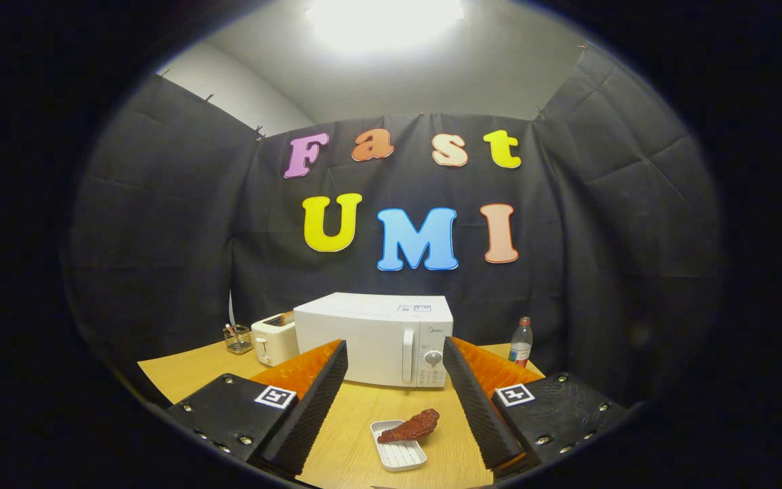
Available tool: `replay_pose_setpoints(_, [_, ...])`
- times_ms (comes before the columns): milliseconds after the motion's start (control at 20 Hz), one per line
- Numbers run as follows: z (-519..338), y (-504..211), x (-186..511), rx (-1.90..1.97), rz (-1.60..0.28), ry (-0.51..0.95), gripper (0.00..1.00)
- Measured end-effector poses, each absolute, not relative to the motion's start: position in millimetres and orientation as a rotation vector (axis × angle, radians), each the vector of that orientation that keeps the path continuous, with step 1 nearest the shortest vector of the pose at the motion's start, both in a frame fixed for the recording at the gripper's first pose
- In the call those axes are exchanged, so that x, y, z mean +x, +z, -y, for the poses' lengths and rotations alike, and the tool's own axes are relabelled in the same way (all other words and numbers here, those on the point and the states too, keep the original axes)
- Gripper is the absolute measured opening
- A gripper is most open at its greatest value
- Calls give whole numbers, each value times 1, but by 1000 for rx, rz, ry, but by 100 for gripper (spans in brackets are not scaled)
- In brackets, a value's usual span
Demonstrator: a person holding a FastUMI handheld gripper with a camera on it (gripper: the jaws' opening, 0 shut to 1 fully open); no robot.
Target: Open the microwave, put the food inside, and close the microwave door.
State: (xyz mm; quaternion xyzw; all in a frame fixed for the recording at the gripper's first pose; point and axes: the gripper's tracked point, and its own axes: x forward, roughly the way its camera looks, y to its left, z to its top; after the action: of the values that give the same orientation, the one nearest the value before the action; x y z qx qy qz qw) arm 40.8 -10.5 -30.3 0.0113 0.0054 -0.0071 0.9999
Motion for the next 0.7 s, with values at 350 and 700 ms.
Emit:
replay_pose_setpoints(350, [8, -48, 79, 76, 12, 12, 92])
replay_pose_setpoints(700, [15, -85, 133, 78, -25, 9, 92])
